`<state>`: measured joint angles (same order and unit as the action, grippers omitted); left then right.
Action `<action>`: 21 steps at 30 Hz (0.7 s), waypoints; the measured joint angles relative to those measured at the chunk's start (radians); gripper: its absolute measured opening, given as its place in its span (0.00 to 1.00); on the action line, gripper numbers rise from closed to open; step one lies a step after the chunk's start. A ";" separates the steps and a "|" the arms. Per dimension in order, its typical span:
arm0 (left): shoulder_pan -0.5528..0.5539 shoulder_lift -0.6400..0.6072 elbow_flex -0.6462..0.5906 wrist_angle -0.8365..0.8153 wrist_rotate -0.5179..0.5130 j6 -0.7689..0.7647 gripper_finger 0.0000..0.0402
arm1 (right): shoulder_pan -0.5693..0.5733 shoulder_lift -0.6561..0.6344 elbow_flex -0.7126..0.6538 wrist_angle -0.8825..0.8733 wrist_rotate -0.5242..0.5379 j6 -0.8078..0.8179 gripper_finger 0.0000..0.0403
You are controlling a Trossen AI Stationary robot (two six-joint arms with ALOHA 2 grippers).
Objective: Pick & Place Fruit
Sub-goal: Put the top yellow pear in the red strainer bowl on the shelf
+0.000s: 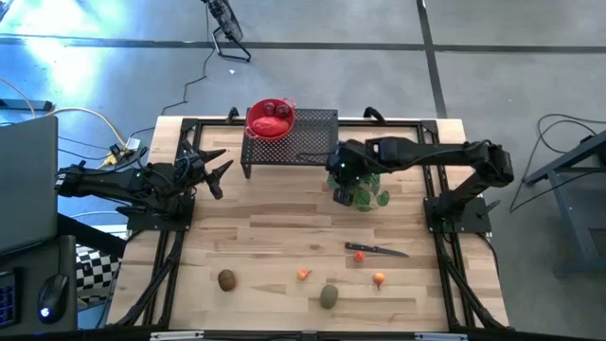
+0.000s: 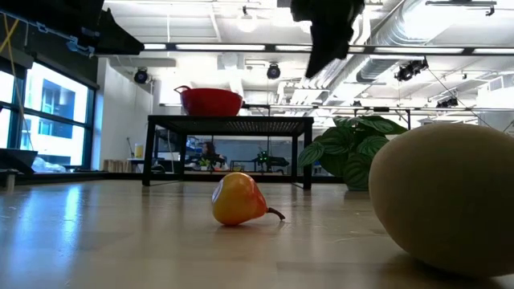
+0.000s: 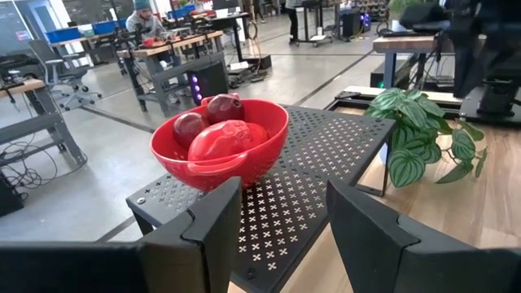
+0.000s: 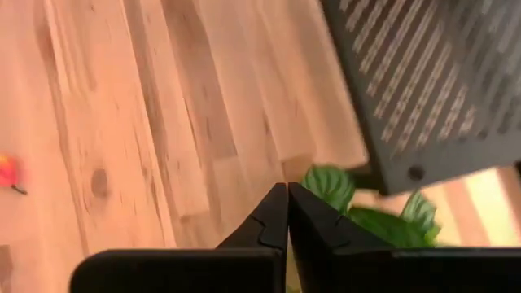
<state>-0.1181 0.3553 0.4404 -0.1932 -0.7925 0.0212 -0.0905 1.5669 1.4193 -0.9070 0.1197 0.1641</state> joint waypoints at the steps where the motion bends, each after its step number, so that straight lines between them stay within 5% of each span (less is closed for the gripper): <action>1: 0.000 0.000 0.000 0.000 0.000 0.000 0.44 | 0.005 -0.004 -0.017 0.000 0.015 0.020 0.01; 6: 0.000 0.000 0.000 0.000 0.000 0.000 0.44 | 0.046 -0.049 -0.130 0.034 0.139 0.119 0.01; 21: 0.000 0.000 0.000 0.000 0.000 0.000 0.44 | 0.289 -0.272 -0.397 0.067 0.143 0.555 0.01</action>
<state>-0.1181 0.3553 0.4404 -0.1936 -0.7922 0.0208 0.1981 1.2948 1.0225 -0.8401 0.2626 0.7192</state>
